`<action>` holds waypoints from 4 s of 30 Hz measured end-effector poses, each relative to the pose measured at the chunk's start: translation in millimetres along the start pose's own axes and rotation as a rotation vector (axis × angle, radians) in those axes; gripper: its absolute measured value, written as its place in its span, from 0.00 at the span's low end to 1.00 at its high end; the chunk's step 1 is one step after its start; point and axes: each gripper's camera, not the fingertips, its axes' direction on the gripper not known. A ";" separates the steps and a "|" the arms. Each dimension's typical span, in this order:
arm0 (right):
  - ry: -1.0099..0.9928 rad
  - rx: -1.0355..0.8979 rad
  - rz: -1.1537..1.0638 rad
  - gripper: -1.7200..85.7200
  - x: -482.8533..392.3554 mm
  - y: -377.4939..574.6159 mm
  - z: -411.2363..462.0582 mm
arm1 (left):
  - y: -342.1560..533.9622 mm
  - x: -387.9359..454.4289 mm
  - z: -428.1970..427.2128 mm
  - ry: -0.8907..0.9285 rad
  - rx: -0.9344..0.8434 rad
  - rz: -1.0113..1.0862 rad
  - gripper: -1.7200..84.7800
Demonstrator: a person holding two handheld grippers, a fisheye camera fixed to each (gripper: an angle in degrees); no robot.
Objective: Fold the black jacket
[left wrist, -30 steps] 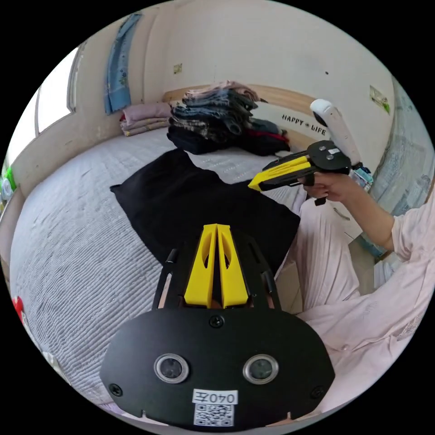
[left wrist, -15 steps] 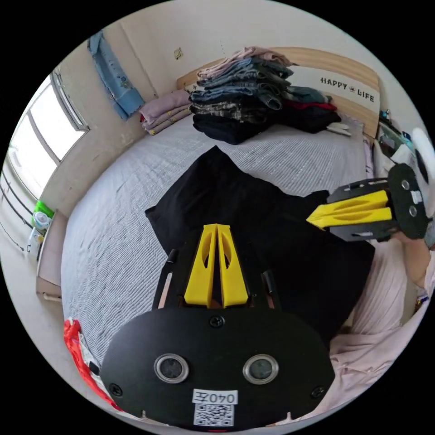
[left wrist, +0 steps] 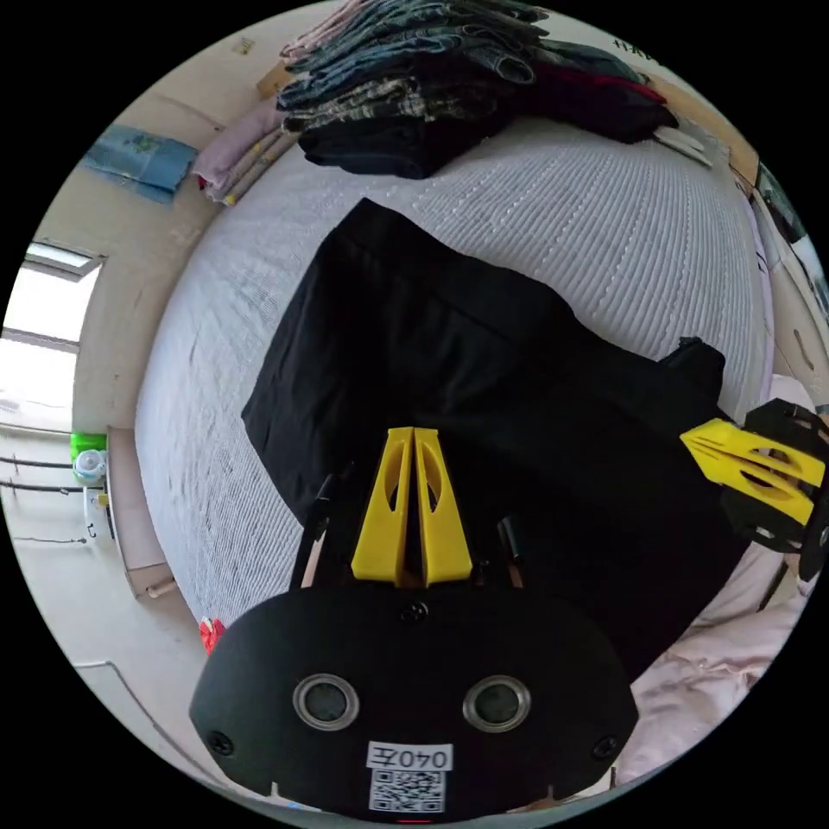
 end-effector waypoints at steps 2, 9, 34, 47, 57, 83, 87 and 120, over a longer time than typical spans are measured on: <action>0.041 -0.106 -0.052 0.01 -6.7 6.5 17.8 | -1.1 6.6 -10.1 -0.005 -0.018 0.057 0.01; -0.064 -0.169 -0.035 0.01 8.3 25.3 30.4 | 114.0 60.3 -56.6 -0.184 0.301 -0.157 0.01; -0.702 0.019 -0.717 0.01 -63.1 59.8 9.5 | 198.0 14.4 -118.4 -0.084 0.491 -0.338 0.01; -0.137 -0.201 -0.086 0.01 32.5 59.0 84.4 | -75.6 -73.9 16.3 0.069 0.334 -0.273 0.01; -0.110 -0.312 -0.175 0.01 17.9 55.8 103.8 | -107.9 -107.4 89.0 0.243 0.163 -0.330 0.01; -0.322 -0.192 0.082 0.02 28.3 85.1 55.7 | 263.2 -64.9 24.8 0.339 0.342 -0.383 0.01; -0.250 -0.174 0.040 0.08 24.4 99.3 9.0 | 345.2 -91.4 16.3 0.486 0.427 -0.520 0.03; 0.328 -0.188 -0.680 0.19 -311.1 133.0 -47.5 | 440.4 -157.3 112.9 1.053 0.539 -0.627 0.00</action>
